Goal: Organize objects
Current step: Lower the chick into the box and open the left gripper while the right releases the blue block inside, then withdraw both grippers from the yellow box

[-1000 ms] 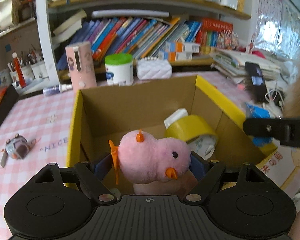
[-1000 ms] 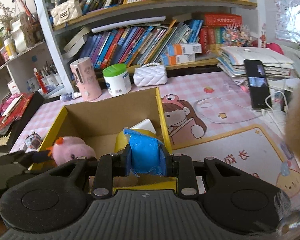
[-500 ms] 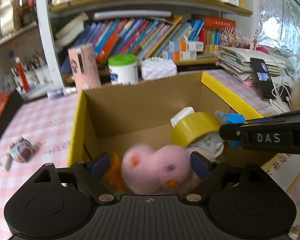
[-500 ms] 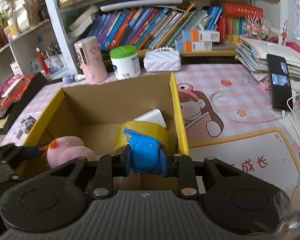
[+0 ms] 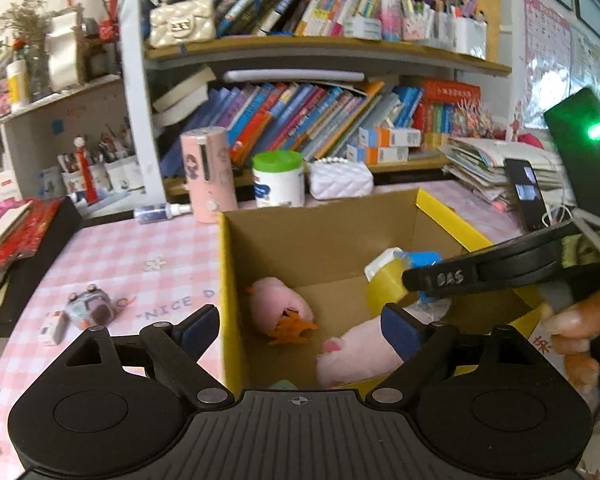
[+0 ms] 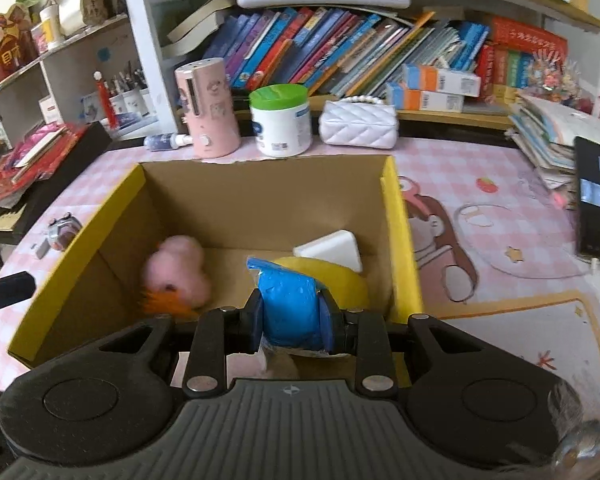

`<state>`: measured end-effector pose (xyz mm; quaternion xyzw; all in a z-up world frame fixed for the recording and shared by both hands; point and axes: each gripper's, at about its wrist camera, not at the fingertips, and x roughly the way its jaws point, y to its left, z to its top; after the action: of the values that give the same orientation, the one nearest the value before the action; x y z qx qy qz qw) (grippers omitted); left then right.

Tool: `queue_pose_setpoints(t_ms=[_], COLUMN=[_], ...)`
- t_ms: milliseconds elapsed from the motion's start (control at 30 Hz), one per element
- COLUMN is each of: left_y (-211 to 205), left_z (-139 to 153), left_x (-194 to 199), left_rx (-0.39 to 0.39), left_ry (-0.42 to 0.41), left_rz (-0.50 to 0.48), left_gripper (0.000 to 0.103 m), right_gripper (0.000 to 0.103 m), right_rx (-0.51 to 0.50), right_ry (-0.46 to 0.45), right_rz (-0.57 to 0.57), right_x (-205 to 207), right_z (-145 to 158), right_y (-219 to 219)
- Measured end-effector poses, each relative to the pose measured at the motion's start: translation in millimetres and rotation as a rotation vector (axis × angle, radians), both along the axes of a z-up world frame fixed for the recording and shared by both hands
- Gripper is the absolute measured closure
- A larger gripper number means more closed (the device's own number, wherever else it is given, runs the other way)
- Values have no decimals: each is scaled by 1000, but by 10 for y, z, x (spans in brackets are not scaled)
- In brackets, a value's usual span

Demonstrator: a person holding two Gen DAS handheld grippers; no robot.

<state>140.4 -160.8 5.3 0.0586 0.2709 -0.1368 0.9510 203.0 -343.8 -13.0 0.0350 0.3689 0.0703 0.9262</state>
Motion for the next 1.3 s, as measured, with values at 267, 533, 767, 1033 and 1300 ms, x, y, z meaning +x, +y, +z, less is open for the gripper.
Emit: queue_pose_setpoints(t_ms=[267, 533, 767, 1033, 1300], left_y=[220, 379, 595, 818, 1061], left_z=[71, 80, 116, 104, -36], left_x=[-78, -171, -313, -521, -659], left_rx=[-28, -27, -76, -123, -98], left_ry=[-6, -2, -10, 0, 70], left_rz=[66, 112, 158, 160, 154], left_gripper=[13, 13, 13, 13, 13], right_gripper=[77, 77, 57, 57, 57], right_rx=[-52, -140, -105, -7, 7], right_ry=[-6, 25, 26, -39, -90], right_rz=[91, 234, 154, 24, -92], right_x=[107, 148, 41, -467, -1081], right_z=[-18, -119, -144, 148, 282], right_y=[299, 614, 595, 534, 749])
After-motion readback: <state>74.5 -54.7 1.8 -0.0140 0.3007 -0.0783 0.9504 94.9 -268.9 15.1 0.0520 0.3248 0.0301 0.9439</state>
